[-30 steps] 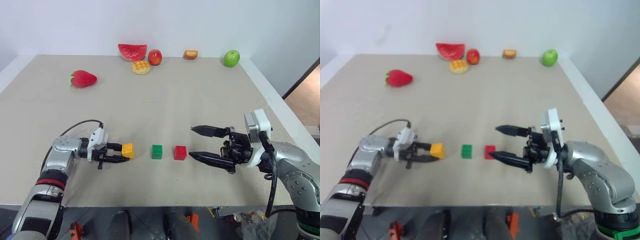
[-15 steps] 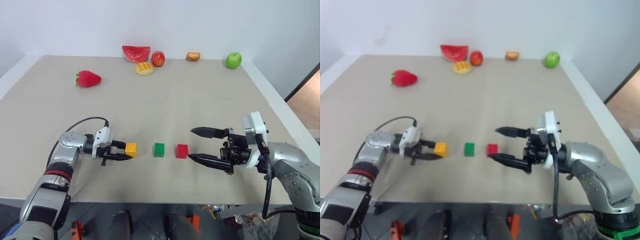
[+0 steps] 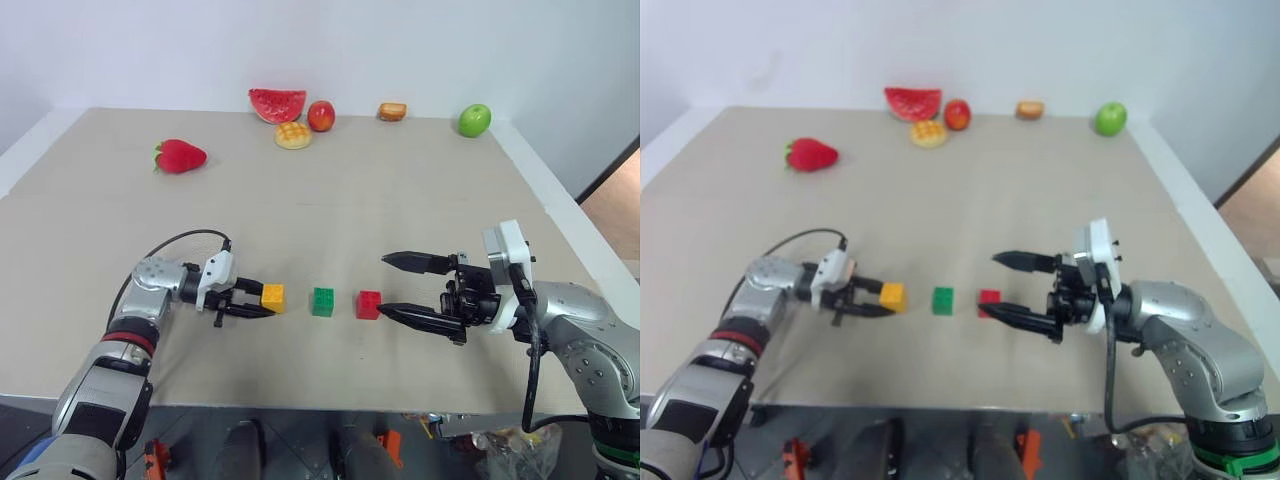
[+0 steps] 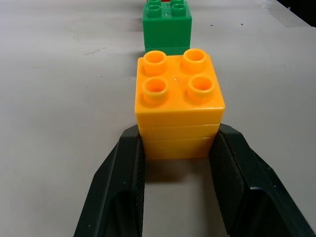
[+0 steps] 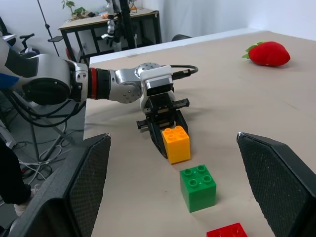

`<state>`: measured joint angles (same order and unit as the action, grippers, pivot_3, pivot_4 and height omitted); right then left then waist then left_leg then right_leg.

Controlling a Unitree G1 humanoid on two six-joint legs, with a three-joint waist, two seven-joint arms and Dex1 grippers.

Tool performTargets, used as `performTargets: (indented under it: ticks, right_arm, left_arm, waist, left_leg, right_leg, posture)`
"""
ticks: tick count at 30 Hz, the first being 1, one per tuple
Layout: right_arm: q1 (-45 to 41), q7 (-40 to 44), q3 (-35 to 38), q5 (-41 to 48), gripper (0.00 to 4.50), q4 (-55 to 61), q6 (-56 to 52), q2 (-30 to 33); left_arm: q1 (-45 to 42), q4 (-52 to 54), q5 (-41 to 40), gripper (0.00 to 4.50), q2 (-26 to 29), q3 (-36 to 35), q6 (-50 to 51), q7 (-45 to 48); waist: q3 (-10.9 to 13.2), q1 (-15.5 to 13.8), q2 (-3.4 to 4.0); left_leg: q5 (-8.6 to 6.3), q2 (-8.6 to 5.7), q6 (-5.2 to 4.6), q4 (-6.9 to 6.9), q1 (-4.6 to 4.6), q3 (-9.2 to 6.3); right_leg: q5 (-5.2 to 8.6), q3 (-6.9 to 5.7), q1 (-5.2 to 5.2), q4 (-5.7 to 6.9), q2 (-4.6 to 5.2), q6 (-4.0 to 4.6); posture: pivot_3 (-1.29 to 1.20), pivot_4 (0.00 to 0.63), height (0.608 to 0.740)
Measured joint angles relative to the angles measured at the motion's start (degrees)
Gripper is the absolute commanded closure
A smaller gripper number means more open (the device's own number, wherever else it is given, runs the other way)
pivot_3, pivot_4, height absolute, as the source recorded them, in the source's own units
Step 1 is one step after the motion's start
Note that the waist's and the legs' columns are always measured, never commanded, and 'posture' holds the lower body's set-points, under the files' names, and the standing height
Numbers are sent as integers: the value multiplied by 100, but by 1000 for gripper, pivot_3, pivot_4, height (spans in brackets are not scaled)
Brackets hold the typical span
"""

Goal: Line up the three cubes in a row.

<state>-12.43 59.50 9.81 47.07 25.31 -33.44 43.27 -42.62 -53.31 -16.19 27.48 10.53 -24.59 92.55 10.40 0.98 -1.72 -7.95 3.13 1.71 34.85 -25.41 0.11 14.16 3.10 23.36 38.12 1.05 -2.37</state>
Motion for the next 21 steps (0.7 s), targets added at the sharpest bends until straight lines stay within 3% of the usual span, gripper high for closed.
performTargets:
  ticks: [8, 10, 16, 21]
  right_arm:
    - [-134, 13, -11, -20, 263, -83, 39, -20]
    - [-136, 15, -21, -21, 263, -85, 43, -39]
    - [-147, 19, -58, -22, 263, -98, 82, -53]
    - [-195, 20, -62, -23, 263, -196, 86, -53]
  left_arm:
    - [-3, -2, -33, 3216, 58, 102, -80, -2]
    - [-5, -19, -9, 2185, 57, 92, -144, -2]
    - [-88, -248, 164, 189, -8, -155, -412, -147]
    - [-79, -236, 254, 189, 6, -254, -450, -162]
  waist:
    - [0, 17, 0]
    - [0, 21, 0]
    - [0, 26, 0]
    - [0, 32, 0]
  left_leg:
    - [-1, 0, 0, -3, 0, -1]
    - [0, 0, 0, -3, 0, -2]
    - [-1, 1, 0, -3, 1, -1]
    - [-2, 1, 1, -10, 1, -2]
  right_leg:
    - [1, 0, 1, 0, -2, 0]
    - [1, 0, 1, 0, -2, 1]
    - [0, 0, 1, 0, -3, 1]
    - [4, 1, 3, 0, -6, 0]
  posture:
    - [0, 150, 740]
    - [0, 150, 740]
    - [0, 150, 740]
    - [0, 150, 740]
